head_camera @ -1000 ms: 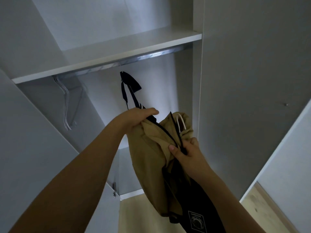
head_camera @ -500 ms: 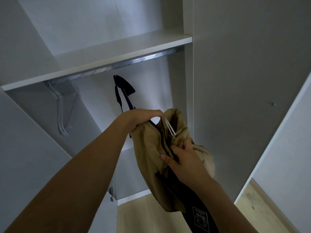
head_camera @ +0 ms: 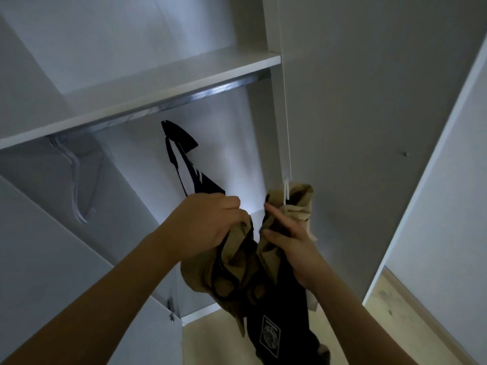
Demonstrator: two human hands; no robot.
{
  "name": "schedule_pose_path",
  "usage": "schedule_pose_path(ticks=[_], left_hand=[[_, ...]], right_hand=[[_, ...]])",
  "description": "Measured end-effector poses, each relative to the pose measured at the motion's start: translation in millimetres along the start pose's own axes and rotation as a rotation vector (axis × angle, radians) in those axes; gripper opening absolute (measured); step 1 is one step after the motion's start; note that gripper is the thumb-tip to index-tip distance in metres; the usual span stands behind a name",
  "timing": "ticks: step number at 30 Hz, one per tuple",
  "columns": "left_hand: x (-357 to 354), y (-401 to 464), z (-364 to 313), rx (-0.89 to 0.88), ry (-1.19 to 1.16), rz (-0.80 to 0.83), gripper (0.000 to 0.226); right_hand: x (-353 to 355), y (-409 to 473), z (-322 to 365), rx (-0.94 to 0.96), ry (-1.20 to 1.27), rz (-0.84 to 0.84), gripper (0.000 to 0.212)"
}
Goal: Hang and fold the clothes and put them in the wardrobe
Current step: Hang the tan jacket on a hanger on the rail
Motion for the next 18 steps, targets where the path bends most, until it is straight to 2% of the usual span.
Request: schedule_pose_path(ticks=[4,8,10,13,15,17,18], left_hand=[[23,3,-12,-0.013,-0.042,-0.085,0.035],[23,-3,-6,0.083,-0.057,-0.065,0.033],[25,-7,-3,0.172,-0.098,-0.111,0.026],[31,-21,12,0.447,-0.284,-0.218,0.019],[24,-32,28,0.705,-0.556,-0.264,0.015],[5,-43,44,1.015,-0.846,-0.283,0.03],[-5,-51,49,1.157,-0.916,-0.26,0.038]], right_hand=[[-25,-5,15,0.082,-0.115,0.118,0.044],[-33,-8,26,0.181,-0.265,0.119,0.011],[-35,-9,25,0.18,-0.308,0.145,0.008],[-33,-10,25,0.143,-0.221,0.1,0.016],[-25,-9,26,0.14,-0.148,0.003,0.024],[-20,-7,24,0.13,-0.092,-0.035,0.021],[-22,-6,22,0.125,-0.096,-0.014,0.019]])
Point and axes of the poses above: each hand's wrist, its own y-axis towards the middle knuckle, its own x-axis out of the back of the hand, z = x × y, the point moved 8 cm from there along y, towards the middle knuckle, and after that the axes turned 7 degrees about -z, right-handed, at the moved point
